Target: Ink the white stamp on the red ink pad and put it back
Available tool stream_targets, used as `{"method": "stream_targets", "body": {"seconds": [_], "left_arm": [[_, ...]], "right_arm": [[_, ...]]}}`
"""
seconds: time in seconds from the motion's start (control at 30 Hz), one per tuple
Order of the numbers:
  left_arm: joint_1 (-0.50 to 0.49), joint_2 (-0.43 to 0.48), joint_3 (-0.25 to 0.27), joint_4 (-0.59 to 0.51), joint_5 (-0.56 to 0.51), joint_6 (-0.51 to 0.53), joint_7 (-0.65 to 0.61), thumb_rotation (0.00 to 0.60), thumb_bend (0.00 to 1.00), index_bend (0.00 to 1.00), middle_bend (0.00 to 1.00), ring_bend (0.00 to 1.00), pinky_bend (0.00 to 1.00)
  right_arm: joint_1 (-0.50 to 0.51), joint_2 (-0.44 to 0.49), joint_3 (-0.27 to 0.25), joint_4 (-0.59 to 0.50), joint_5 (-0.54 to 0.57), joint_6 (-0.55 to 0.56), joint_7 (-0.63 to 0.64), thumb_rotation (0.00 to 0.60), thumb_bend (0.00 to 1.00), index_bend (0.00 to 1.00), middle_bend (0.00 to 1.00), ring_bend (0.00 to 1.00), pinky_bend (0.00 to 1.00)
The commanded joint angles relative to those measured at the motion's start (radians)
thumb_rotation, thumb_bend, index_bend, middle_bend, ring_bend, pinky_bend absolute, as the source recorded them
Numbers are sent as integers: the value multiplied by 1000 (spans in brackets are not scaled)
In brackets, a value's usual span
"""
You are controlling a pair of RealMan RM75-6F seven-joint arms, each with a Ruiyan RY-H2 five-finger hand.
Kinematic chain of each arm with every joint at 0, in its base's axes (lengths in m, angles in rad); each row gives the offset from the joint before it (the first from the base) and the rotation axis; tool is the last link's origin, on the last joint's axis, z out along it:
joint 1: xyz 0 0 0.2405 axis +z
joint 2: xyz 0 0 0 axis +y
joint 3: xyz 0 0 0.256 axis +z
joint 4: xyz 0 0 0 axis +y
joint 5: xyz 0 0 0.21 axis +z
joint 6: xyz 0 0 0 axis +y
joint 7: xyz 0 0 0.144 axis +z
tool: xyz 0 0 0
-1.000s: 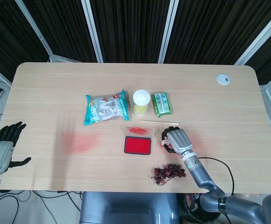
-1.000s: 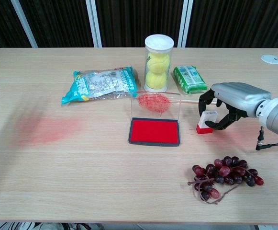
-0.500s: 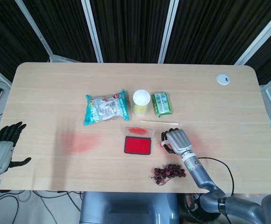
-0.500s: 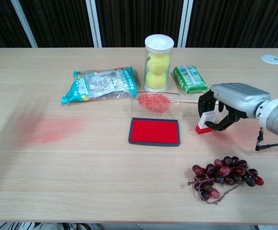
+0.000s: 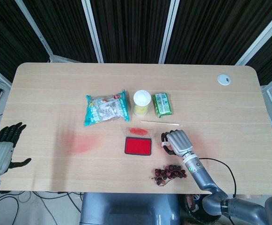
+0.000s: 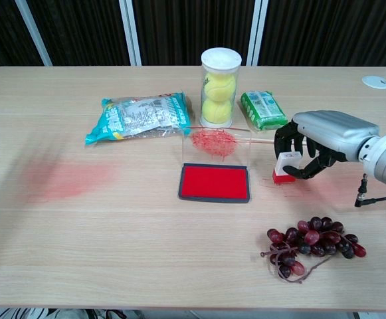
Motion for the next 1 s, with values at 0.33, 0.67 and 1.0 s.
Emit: {"method": "stream_targets", "body": {"seconds": [0.33,0.67,1.0], "left_arm": [[0,1,0,-2,-1,-1,0,600,15,0,0,0,0],[-3,4,-1,-5,-7,-10,-8,600,15,0,0,0,0],[-5,11,2,-7,-8,-20,-25,600,14,0,0,0,0]], "right_arm": [[29,51,37,-193,33,-21,-24,600,567,750,625,512,583],[79,-23,90,-202,156,-41,-131,600,569,752,624,512,583],[116,-114,102,-136,190,-30,-177,600,571,753,624,512,583]]}}
